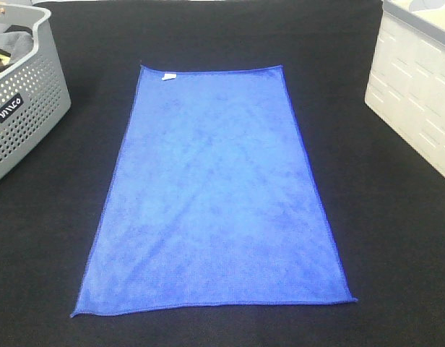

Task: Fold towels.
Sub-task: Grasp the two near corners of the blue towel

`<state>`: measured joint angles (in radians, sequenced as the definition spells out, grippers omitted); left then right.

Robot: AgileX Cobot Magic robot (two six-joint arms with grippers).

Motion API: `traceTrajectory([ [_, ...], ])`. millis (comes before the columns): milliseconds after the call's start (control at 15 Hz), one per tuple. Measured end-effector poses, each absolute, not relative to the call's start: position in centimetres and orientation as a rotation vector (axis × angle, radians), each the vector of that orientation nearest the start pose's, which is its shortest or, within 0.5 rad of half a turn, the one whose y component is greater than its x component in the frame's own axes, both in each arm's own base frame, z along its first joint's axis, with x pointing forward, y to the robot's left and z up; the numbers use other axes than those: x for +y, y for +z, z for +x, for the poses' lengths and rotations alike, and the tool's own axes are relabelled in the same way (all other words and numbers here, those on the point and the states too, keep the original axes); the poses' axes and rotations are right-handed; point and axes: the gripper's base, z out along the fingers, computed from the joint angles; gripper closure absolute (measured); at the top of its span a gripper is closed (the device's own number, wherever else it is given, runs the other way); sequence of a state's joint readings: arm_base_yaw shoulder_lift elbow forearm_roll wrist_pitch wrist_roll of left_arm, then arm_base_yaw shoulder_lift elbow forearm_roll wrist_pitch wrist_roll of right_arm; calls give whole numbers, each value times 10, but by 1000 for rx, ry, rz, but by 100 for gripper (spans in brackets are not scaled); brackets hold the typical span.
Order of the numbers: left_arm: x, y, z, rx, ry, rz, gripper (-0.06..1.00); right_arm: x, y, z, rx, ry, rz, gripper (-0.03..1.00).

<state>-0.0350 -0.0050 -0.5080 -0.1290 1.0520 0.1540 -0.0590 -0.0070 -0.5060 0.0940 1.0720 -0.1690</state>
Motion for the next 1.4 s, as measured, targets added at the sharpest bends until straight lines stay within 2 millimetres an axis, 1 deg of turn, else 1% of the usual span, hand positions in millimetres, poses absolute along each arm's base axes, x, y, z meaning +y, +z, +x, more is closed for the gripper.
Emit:
traceTrajectory([
  [1400,-10,281,-7,2007,-78,197,20,8,278,-7,2036,-30,-118,5],
])
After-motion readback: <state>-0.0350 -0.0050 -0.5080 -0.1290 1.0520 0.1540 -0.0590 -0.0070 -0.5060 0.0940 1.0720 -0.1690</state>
